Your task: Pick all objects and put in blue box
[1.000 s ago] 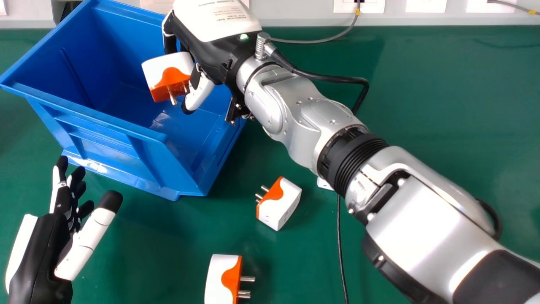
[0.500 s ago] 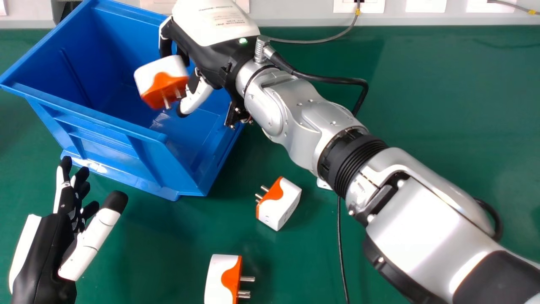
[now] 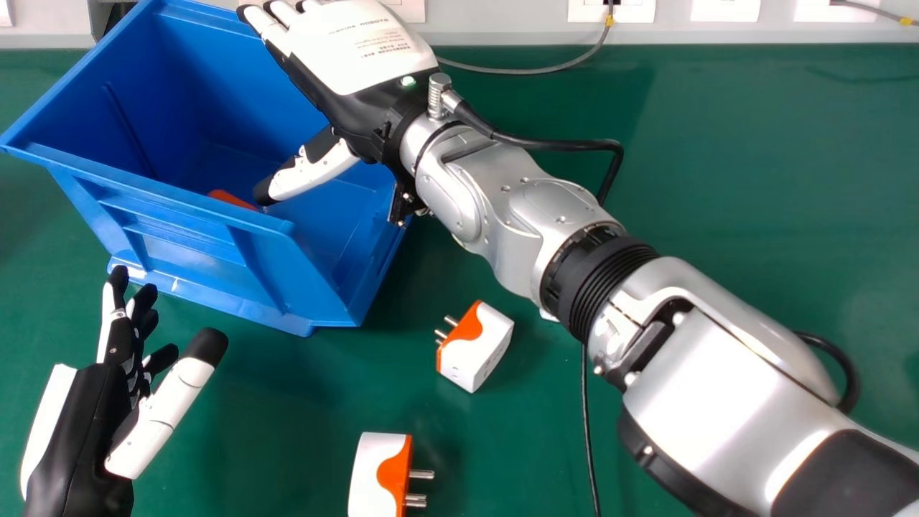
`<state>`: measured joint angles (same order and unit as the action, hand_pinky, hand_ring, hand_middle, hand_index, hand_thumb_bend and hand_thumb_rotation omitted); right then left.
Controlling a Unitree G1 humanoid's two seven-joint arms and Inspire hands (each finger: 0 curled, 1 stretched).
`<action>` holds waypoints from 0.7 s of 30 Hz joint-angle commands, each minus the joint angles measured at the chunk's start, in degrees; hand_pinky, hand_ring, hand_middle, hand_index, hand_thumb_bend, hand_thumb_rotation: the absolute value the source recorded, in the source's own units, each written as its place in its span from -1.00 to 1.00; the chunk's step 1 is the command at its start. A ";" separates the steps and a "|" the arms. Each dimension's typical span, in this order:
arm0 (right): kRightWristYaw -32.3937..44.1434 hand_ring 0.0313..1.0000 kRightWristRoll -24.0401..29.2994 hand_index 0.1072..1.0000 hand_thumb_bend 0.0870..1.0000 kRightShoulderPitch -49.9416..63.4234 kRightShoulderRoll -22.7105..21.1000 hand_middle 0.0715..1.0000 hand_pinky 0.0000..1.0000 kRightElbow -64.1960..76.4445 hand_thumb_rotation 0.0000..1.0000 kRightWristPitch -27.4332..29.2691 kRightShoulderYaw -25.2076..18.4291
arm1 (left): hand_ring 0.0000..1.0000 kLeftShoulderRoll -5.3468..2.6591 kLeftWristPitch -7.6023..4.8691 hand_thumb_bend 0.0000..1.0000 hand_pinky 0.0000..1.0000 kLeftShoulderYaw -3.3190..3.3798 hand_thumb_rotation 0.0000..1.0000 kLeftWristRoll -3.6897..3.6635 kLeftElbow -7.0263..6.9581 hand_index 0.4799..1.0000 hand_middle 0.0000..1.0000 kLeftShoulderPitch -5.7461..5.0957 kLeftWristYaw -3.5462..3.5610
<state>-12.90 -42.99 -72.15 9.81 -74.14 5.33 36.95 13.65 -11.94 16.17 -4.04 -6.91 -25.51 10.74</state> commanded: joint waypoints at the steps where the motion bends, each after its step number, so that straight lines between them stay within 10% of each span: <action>1: -1.47 0.99 -0.44 0.99 0.17 0.04 1.22 0.99 0.87 0.27 0.25 -0.60 0.35 | 1.00 -0.06 -0.96 0.86 0.83 0.10 0.49 0.18 -0.55 1.00 1.00 0.36 -0.42; 21: -3.48 1.00 0.81 1.00 0.07 1.10 -0.40 1.00 0.90 3.15 0.21 0.57 -0.35 | 0.99 0.31 -0.86 0.82 0.81 -0.47 0.50 2.53 0.45 1.00 1.00 2.12 -1.41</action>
<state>-14.88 -42.85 -70.42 9.16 -73.14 5.55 37.61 13.70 -12.13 15.95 -2.06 -6.32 -23.96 9.69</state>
